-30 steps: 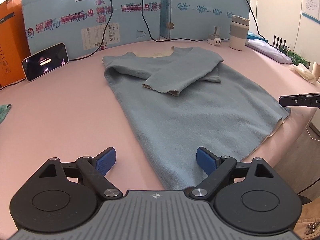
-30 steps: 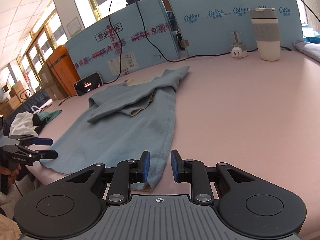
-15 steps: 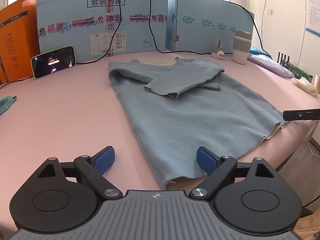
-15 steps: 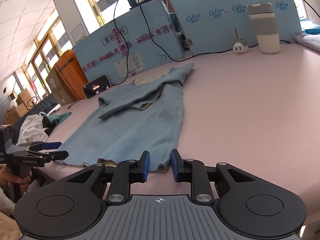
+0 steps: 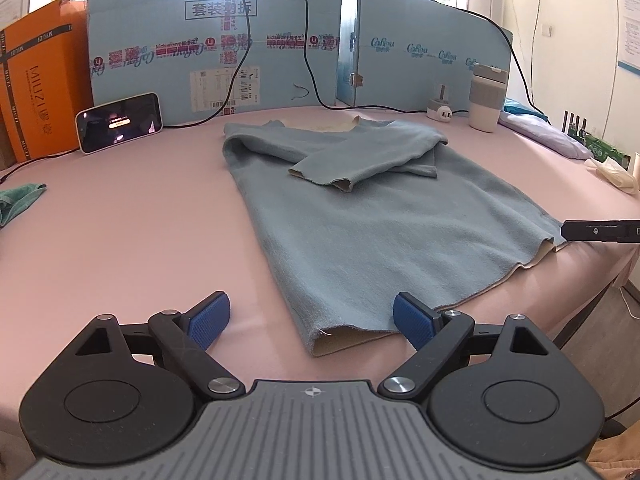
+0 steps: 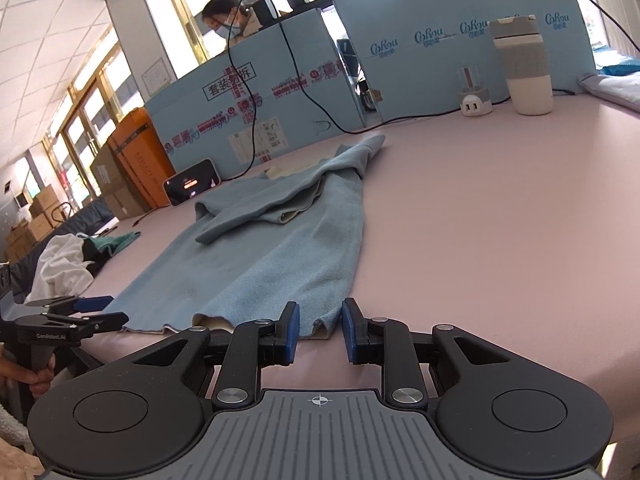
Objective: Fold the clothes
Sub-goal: 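Grasp the sweater hem with the right gripper while the left gripper grasps beside it, then lift the hem with both grippers and fold it toward the collar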
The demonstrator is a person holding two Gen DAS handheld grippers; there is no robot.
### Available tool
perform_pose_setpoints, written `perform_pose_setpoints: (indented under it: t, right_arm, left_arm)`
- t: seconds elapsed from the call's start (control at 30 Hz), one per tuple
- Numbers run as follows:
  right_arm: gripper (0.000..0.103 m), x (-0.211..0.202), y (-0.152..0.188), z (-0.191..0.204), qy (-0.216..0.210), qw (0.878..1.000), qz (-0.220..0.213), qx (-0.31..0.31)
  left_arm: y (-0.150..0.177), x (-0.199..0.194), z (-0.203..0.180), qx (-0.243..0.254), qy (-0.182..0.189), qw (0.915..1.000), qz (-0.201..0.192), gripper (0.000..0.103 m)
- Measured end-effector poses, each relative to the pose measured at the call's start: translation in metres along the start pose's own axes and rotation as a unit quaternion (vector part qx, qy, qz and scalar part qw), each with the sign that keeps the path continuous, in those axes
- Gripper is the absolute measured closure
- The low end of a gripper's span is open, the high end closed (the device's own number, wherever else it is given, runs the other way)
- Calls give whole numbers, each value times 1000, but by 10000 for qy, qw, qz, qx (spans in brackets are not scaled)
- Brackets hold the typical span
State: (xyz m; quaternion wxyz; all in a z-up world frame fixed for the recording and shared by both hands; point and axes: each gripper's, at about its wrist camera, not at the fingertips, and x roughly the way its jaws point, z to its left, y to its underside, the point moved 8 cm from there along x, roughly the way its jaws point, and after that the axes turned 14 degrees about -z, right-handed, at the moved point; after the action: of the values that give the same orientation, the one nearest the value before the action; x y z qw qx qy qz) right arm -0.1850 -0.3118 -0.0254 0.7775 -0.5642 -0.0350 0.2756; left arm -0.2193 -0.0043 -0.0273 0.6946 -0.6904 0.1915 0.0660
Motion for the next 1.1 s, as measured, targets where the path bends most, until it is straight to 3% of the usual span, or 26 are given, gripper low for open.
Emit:
perform_pose_setpoints:
  t: [0.27, 0.33, 0.4, 0.47, 0.53, 0.6, 0.8, 1.1]
  right_arm:
    - [79, 2, 1, 2, -26, 9999, -124, -82]
    - [79, 2, 2, 4, -23, 9997, -130, -182]
    - [79, 3, 2, 7, -20, 9994, -116, -332]
    - [81, 3, 1, 9, -29, 9988, -69, -488]
    - [95, 3, -2, 9, -63, 9988, 4, -481]
    - [99, 4, -8, 9, -107, 9988, 28, -472]
    - [99, 7, -49, 14, -360, 9979, -366, -405]
    - [99, 46, -107, 28, -331, 9902, -856, -1052]
  left_arm:
    - [-3, -8, -9, -28, 34, 10000, -72, 44]
    - [-5, -9, -10, -110, 48, 9999, -82, 60]
    - [-9, -11, -10, -190, 98, 9997, -112, 99]
    - [-18, -13, -14, -205, 233, 9993, -220, 99]
    - [-32, -16, -17, 10, 271, 9987, -429, 99]
    - [-47, -16, -15, 49, 340, 9977, -580, 99]
    - [-88, -1, 0, 227, 340, 9942, -997, 99]
    - [-130, 42, 25, 543, 112, 9896, -1325, 99]
